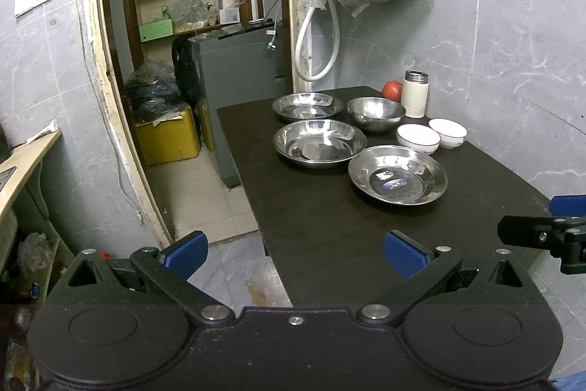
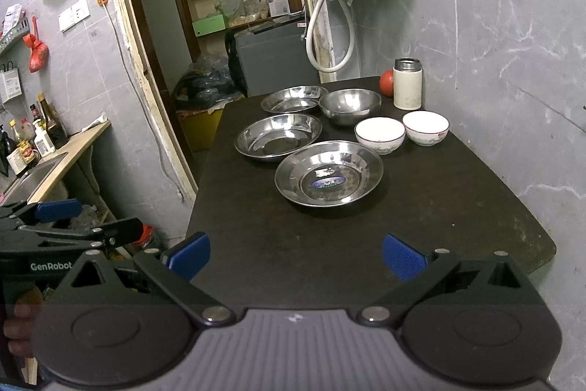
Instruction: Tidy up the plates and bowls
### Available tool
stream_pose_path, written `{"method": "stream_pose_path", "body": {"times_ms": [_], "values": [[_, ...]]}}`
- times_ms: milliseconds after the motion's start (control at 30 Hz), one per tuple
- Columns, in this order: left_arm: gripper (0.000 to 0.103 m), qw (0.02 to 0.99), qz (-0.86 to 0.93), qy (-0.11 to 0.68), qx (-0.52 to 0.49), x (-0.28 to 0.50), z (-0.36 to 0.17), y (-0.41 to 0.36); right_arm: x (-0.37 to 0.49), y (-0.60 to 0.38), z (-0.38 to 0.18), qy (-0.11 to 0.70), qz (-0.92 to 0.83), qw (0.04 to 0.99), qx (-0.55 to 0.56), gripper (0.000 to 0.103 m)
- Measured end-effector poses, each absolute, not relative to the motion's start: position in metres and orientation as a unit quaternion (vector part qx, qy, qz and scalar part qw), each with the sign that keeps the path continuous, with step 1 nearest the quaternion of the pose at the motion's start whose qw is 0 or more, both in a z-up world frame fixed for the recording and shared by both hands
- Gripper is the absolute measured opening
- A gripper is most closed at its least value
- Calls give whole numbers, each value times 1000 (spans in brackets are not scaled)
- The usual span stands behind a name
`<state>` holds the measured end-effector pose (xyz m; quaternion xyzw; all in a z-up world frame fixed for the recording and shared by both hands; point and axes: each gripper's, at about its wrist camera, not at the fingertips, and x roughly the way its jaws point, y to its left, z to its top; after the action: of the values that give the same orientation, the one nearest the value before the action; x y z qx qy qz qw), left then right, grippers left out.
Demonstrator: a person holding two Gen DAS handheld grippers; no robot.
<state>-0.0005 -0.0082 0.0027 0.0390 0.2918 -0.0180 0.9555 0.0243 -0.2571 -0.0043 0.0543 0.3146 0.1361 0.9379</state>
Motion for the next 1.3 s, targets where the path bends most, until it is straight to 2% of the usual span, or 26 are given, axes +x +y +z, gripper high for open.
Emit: {"method": "stream_pose_path", "body": {"times_ms": [1300], "values": [[102,954,-14,299,33,12,-4,0,37,-254,-8,320,137,936,51,103]]}}
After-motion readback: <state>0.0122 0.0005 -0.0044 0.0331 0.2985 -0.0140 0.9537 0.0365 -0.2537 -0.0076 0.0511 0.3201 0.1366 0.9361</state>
